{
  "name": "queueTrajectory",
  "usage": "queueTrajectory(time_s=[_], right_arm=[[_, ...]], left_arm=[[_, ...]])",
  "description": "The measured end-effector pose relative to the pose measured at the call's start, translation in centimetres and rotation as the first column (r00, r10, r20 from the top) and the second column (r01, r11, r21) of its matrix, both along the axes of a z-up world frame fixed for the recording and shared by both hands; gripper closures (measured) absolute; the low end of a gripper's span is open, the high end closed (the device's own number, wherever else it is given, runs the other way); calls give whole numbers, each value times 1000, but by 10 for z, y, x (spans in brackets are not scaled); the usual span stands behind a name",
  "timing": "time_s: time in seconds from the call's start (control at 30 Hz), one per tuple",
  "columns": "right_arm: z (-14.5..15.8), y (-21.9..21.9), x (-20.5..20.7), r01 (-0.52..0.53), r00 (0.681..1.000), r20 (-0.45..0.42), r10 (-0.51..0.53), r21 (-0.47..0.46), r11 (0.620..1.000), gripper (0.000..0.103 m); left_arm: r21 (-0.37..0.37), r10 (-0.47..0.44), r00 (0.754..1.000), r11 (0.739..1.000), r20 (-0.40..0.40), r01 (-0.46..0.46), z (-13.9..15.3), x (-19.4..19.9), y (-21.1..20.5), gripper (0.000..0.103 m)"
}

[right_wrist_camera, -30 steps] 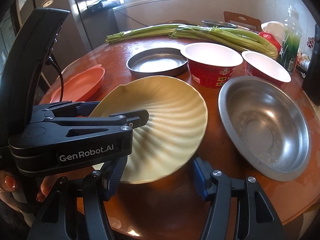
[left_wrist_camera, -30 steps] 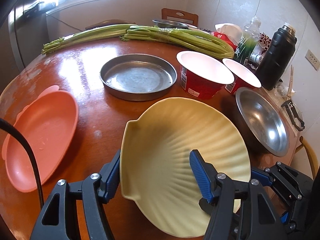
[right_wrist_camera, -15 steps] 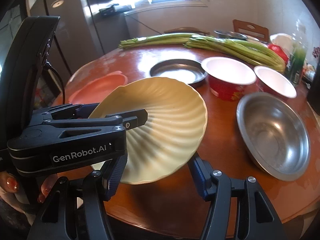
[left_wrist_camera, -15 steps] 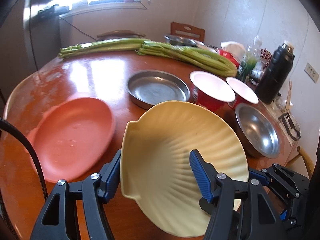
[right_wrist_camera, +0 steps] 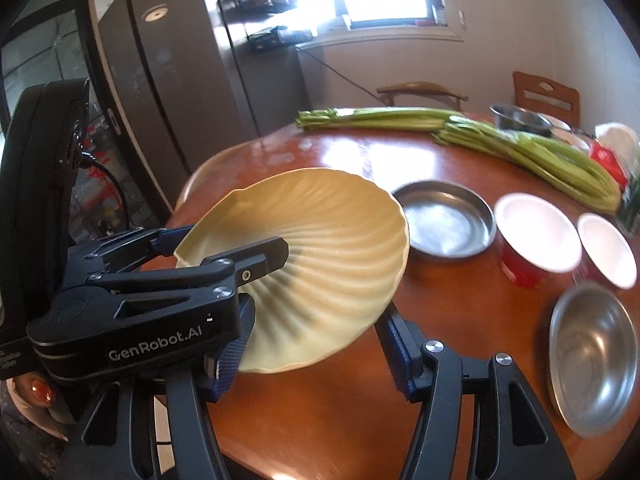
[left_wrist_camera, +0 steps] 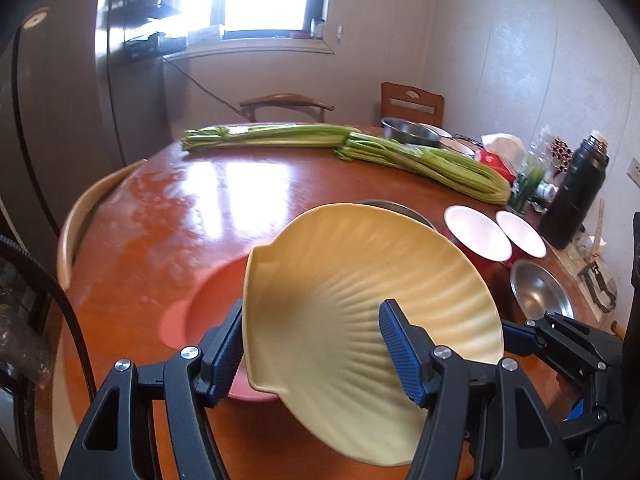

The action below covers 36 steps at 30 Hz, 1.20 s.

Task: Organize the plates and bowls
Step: 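Lift the yellow plate with the left tool and carry it over the pink plate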

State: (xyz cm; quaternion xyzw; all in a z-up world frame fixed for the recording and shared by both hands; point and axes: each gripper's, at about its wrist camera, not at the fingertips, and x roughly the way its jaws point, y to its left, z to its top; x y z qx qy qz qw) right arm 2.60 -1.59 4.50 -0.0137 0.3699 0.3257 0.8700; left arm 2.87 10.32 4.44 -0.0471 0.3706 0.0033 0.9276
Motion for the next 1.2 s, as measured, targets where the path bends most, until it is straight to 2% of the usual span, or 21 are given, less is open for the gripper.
queueTrajectory(time_s=[0.43, 0.6, 0.73, 1.0, 1.2], right_arm=[[7, 60, 27, -40, 999, 30, 40, -18, 999, 39], [-4, 73, 30, -39, 999, 19, 40, -14, 999, 39], [-22, 85, 31, -56, 998, -27, 55, -38, 998, 39], [-28, 56, 42, 3, 999, -34, -4, -36, 999, 39], [-38, 30, 44, 53, 996, -75, -57, -47, 997, 39]], left_arm=[[-23, 50, 999, 998, -16, -51, 5, 24, 62, 38], [-29, 47, 998, 998, -51, -49, -11, 38, 70, 38], [-48, 56, 994, 997, -90, -61, -29, 44, 75, 38], [-63, 74, 992, 995, -104, -81, -44, 40, 91, 38], [-68, 73, 989, 994, -126, -82, -56, 38, 95, 38]])
